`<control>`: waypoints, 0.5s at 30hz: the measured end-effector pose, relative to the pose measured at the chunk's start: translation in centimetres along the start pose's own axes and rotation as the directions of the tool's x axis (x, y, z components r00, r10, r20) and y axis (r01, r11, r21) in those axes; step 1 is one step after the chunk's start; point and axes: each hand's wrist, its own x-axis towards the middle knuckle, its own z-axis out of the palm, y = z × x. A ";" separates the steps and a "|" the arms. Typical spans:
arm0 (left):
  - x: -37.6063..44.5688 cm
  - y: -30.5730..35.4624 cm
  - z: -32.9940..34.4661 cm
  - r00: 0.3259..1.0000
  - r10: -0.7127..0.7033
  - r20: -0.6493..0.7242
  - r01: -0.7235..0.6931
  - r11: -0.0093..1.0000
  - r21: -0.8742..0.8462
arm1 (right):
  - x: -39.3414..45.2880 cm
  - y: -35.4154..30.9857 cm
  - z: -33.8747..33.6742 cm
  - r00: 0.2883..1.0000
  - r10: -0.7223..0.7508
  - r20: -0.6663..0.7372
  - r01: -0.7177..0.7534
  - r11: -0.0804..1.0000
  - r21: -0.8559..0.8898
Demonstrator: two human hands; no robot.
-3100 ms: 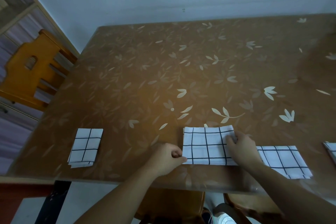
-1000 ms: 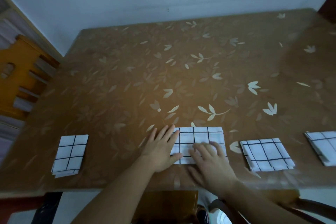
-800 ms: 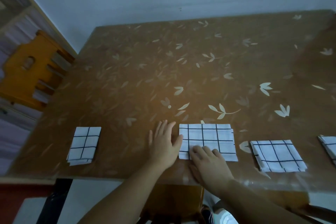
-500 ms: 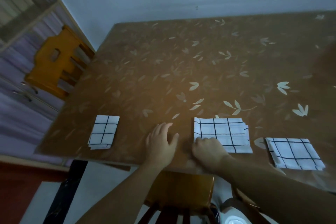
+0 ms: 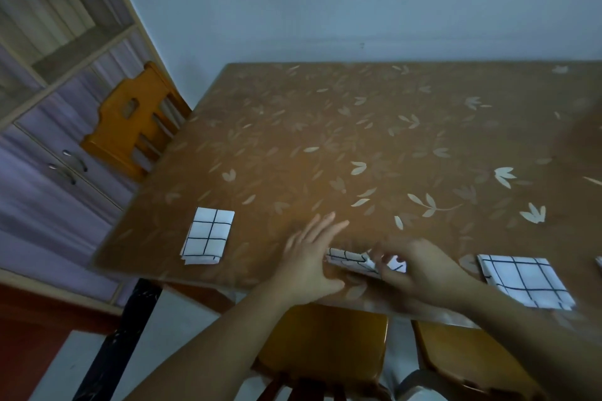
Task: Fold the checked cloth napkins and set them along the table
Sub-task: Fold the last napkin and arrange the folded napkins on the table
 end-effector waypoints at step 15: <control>1.1 5.2 -5.6 0.998 -0.009 0.055 0.027 0.939 -0.342 | -0.8 -2.3 -4.9 0.965 0.153 -0.212 -0.089 0.955 0.284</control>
